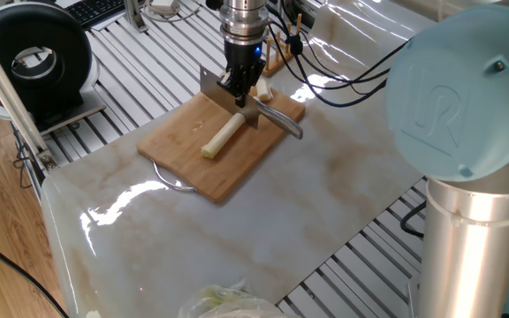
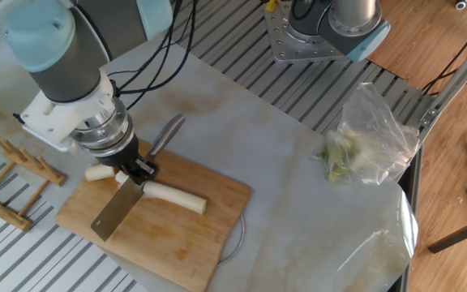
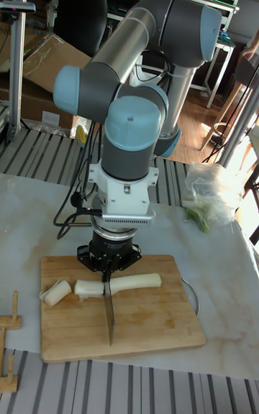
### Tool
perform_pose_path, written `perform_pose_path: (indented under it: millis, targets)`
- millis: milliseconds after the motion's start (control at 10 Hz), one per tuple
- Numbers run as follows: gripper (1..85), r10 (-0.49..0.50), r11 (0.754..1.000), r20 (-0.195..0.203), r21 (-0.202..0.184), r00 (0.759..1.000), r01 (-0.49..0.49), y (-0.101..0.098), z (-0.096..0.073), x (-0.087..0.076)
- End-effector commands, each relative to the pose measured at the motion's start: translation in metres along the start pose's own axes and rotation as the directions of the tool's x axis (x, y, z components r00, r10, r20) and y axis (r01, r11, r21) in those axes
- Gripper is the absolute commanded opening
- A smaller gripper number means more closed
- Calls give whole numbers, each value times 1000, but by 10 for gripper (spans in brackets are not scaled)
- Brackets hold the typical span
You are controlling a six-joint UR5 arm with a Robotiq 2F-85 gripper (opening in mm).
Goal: Chop the scallions
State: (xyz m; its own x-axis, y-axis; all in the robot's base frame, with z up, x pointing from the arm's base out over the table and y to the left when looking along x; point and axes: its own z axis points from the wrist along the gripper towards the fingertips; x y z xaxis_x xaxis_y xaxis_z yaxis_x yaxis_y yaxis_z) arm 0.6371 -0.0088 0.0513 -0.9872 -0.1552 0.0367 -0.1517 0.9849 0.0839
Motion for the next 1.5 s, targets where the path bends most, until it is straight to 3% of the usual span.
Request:
perform_pose_path:
  millis: [0, 400, 600, 700, 1000, 1200, 1400]
  targets:
    - [13, -23, 1000, -26, -6, 999, 23, -2, -8, 5]
    - [13, -6, 999, -79, 33, 997, 9, -9, -10, 16]
    - [13, 29, 994, -66, 111, 997, -21, -7, -1, 8]
    - [13, 30, 992, -66, 123, 997, -21, -3, 0, 6]
    - [13, 10, 993, -83, 115, 997, 0, 1, -12, 12]
    - [13, 5, 990, -82, 141, 997, 7, -6, -10, 12]
    - [13, 8, 988, -57, 155, 998, 1, -10, -8, 6]
